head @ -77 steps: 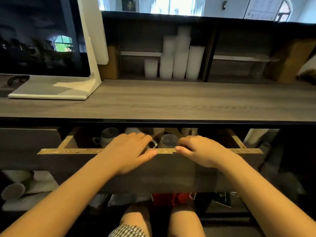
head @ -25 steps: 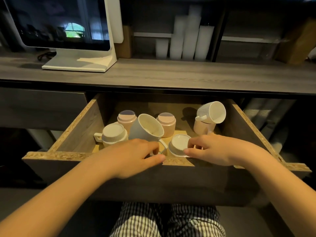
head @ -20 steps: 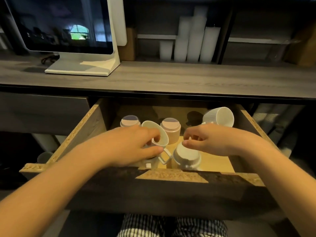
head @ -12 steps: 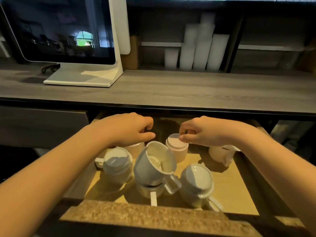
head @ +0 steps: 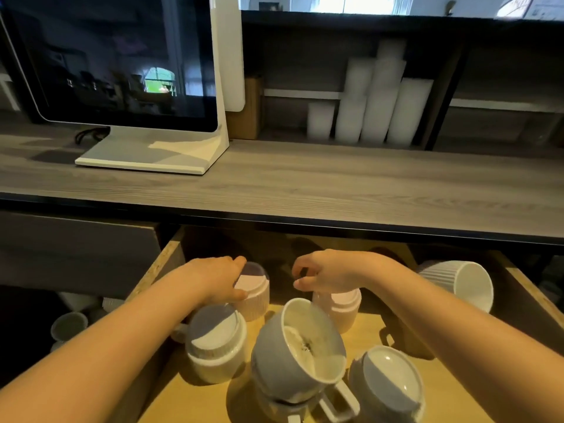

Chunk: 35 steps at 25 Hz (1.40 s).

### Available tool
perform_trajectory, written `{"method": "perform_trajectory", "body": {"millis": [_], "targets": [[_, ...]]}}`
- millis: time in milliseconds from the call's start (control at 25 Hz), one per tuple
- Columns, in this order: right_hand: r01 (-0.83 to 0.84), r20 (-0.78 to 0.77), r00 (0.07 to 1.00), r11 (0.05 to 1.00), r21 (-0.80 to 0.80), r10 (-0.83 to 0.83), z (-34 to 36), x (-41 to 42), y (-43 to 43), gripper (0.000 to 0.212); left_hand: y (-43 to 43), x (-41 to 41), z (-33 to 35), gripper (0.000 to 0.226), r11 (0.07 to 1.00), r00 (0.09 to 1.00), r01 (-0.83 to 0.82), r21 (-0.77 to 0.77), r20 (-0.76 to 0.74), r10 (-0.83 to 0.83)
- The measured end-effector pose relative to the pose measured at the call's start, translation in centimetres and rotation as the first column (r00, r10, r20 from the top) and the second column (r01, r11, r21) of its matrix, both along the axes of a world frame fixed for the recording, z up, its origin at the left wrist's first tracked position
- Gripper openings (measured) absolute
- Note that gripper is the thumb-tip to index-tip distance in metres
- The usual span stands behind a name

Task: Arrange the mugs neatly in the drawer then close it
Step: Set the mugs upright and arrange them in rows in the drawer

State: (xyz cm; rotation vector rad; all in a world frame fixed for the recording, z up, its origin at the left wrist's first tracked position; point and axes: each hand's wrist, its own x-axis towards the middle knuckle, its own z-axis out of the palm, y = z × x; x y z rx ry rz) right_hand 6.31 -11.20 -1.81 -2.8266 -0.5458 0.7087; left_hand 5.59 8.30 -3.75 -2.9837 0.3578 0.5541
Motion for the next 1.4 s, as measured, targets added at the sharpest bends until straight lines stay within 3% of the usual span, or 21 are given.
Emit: {"method": "perform_trajectory", "body": {"millis": [200, 320, 520, 1080, 1400], "targets": [[-0.059, -0.019, 0.998, 0.998, 0.008, 0.059, -2.2, 2.1, 4.0, 0.061, 1.9, 1.1, -1.4, 0.076, 0.964, 0.968, -0.182, -0.192, -0.205, 0.142], [-0.133, 0.046, 0.99, 0.991, 0.02, 0.132, -3.1, 3.1, 6.1, 0.07, 2.2, 1.4, -1.6, 0.065, 0.962, 0.953, -0.201, -0.183, -0.265, 0.149], [-0.2, 0.022, 0.979, 0.98, -0.02, 0.2, -4.1, 4.3, 7.9, 0.079, 2.1, 1.4, -1.0, 0.047, 0.975, 0.955, -0.147, -0.168, -0.282, 0.095], [-0.222, -0.073, 0.974, 0.97, -0.1, 0.216, -4.2, 2.4, 8.1, 0.087, 1.3, 0.6, -0.2, 0.041, 0.987, 0.883, -0.119, -0.109, -0.466, 0.055], [-0.216, -0.023, 0.976, 0.967, -0.136, 0.215, -4.6, 2.8, 7.9, 0.081, 1.7, 0.5, -0.3, 0.043, 0.99, 0.916, -0.109, -0.085, -0.395, 0.067]]}}
